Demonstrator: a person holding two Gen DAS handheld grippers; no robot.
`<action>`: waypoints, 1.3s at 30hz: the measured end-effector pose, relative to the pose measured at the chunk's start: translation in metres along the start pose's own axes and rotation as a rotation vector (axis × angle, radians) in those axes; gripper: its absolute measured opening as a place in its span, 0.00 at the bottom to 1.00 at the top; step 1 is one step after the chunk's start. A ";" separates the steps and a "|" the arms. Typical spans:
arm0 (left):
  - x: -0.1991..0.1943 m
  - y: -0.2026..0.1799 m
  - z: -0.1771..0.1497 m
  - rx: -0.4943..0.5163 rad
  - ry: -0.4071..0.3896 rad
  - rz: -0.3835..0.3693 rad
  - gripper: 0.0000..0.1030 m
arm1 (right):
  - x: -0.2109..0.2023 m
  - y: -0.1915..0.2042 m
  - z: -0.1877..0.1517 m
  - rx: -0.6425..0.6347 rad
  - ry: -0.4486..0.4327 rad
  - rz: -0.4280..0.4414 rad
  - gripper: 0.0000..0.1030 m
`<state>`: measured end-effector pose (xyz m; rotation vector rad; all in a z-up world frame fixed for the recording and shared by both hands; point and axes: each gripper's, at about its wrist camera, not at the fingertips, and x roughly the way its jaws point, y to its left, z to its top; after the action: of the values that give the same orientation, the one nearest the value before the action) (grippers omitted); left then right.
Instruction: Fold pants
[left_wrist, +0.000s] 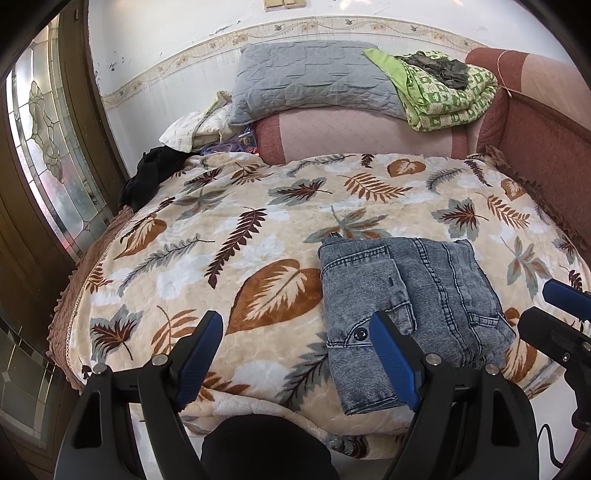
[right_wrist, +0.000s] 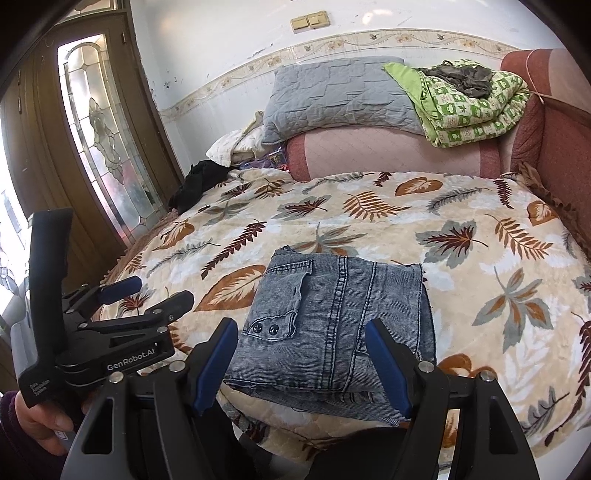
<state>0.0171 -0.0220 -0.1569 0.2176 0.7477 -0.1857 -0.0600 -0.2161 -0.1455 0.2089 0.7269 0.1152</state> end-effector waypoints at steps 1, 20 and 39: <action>0.000 0.000 0.000 0.002 0.003 0.000 0.80 | 0.000 -0.001 0.000 0.002 0.000 0.000 0.73; 0.004 -0.001 -0.001 0.012 0.014 0.004 0.80 | 0.009 0.003 0.003 -0.029 0.045 -0.114 0.73; 0.004 -0.004 -0.002 0.024 0.018 0.003 0.80 | 0.009 0.001 0.006 -0.045 0.069 -0.214 0.73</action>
<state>0.0176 -0.0258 -0.1619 0.2431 0.7637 -0.1904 -0.0494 -0.2139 -0.1467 0.0841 0.8098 -0.0653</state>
